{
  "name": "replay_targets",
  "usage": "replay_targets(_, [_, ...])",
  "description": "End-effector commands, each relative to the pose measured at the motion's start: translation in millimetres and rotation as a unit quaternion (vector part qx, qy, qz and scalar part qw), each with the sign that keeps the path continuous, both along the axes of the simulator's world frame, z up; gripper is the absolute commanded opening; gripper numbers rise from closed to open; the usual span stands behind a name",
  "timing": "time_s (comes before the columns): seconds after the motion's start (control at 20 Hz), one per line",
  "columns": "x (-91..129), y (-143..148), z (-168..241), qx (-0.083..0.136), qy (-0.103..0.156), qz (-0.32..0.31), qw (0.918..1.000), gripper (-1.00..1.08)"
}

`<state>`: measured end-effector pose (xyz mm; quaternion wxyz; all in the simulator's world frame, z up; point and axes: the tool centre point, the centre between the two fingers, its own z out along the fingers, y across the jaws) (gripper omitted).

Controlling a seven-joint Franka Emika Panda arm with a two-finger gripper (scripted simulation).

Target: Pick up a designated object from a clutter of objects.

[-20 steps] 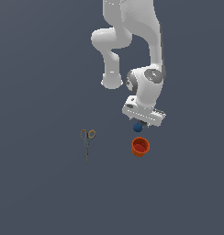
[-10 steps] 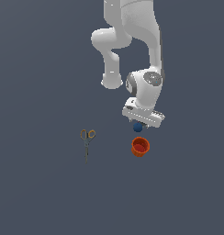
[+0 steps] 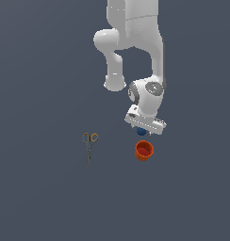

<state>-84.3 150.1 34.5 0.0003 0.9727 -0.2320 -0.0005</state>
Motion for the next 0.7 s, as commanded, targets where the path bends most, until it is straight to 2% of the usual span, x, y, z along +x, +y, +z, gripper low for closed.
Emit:
replay_targets(0.0, [0.4,0.1,-3.4,0.0,-0.001,0.0,1.0,1.0])
replay_targets(0.05, [0.4,0.1,-3.7,0.0,-0.001,0.0,1.0,1.0])
replay_targets(0.1, [0.4,0.1,-3.7,0.0,-0.001,0.0,1.0,-1.0])
replay_targets(0.65, [0.7,0.4,-2.8,0.0,-0.001,0.0,1.0,-1.0])
